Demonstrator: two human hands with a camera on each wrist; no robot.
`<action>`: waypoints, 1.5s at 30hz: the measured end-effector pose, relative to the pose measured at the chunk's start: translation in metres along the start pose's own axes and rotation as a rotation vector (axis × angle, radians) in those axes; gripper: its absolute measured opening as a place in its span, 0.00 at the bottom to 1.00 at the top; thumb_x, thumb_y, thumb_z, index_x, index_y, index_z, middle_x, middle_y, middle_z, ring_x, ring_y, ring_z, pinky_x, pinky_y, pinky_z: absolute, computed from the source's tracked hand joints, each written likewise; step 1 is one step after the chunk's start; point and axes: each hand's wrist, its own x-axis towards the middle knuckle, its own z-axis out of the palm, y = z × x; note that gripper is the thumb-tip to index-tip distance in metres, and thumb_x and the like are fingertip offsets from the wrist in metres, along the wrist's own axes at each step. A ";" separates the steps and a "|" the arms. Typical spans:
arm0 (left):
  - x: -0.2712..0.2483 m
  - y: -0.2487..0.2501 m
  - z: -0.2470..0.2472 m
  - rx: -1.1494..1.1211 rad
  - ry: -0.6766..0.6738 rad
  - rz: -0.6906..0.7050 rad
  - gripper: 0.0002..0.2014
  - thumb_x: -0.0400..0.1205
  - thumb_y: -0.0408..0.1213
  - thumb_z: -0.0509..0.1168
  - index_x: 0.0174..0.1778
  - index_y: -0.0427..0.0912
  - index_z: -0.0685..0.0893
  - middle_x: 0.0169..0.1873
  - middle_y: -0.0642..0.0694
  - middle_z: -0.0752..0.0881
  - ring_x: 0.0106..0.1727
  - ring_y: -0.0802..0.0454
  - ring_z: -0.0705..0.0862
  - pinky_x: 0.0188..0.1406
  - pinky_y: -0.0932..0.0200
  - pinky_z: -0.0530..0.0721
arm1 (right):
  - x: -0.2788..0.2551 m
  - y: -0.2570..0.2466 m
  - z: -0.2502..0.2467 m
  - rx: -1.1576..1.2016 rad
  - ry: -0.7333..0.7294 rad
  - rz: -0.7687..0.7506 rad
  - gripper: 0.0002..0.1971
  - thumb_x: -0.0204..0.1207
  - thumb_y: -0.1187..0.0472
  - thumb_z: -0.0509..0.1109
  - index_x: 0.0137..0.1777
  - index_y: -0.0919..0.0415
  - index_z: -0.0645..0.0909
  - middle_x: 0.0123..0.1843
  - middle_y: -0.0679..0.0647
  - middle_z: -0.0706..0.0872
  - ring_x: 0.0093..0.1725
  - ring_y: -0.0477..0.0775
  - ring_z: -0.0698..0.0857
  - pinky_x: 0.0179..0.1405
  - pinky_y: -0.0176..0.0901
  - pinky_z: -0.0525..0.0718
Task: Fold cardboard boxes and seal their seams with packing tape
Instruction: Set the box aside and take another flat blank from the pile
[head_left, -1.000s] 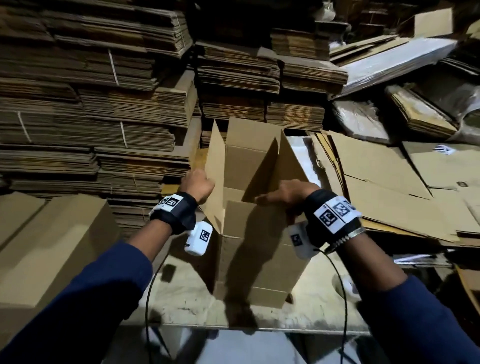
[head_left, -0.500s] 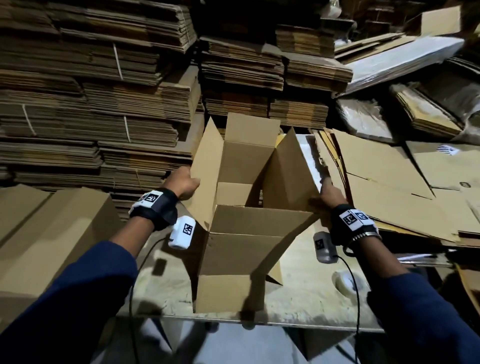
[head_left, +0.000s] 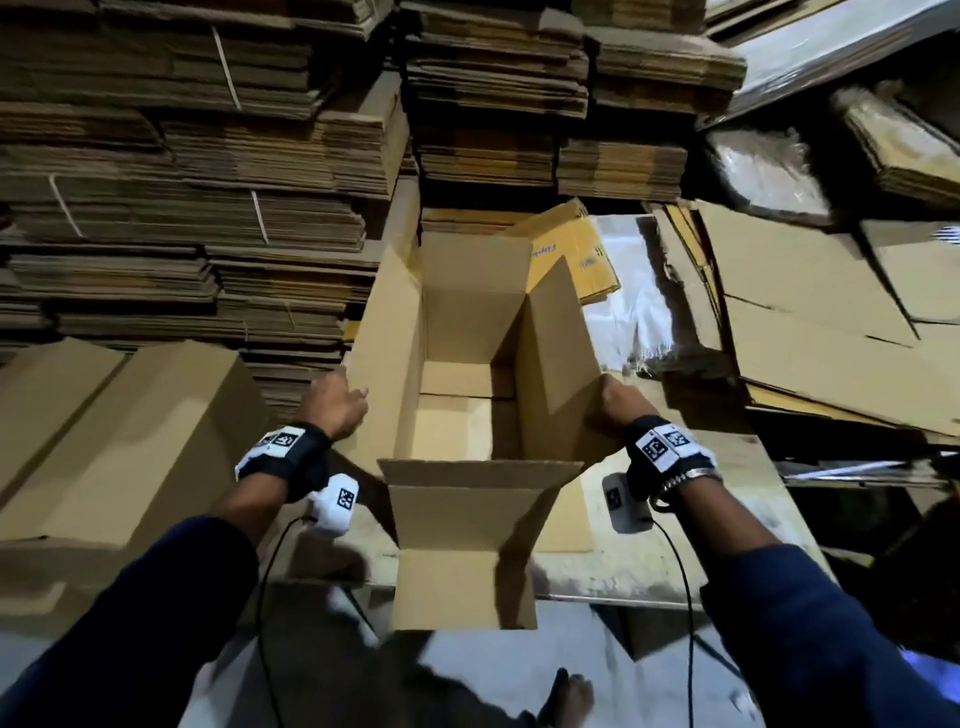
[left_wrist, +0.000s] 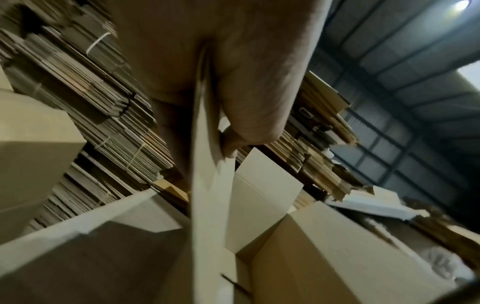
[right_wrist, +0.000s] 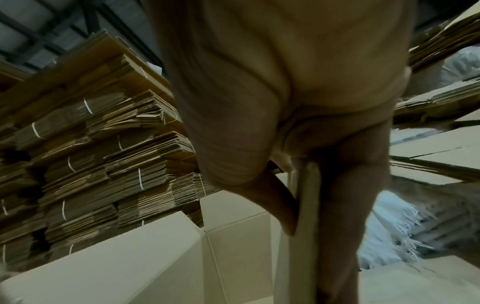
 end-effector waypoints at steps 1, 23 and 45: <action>0.001 -0.006 -0.001 -0.029 -0.006 0.000 0.18 0.87 0.44 0.68 0.70 0.40 0.83 0.62 0.35 0.90 0.62 0.33 0.87 0.61 0.44 0.86 | 0.004 0.001 0.001 -0.004 -0.001 0.014 0.27 0.80 0.61 0.74 0.75 0.70 0.70 0.70 0.71 0.83 0.67 0.71 0.84 0.61 0.53 0.81; -0.035 -0.047 0.017 -0.113 -0.530 0.259 0.40 0.59 0.74 0.81 0.68 0.73 0.80 0.81 0.63 0.74 0.82 0.49 0.75 0.78 0.44 0.73 | -0.006 0.033 0.051 0.256 -0.530 -0.123 0.51 0.61 0.41 0.90 0.83 0.49 0.72 0.82 0.42 0.72 0.70 0.42 0.79 0.62 0.34 0.77; -0.018 -0.017 0.038 -0.055 -0.165 0.172 0.43 0.63 0.59 0.87 0.71 0.49 0.80 0.62 0.48 0.91 0.57 0.52 0.89 0.54 0.55 0.86 | 0.035 -0.021 0.055 -0.279 -0.214 -0.001 0.38 0.51 0.26 0.86 0.45 0.57 0.82 0.46 0.55 0.89 0.44 0.57 0.89 0.48 0.50 0.91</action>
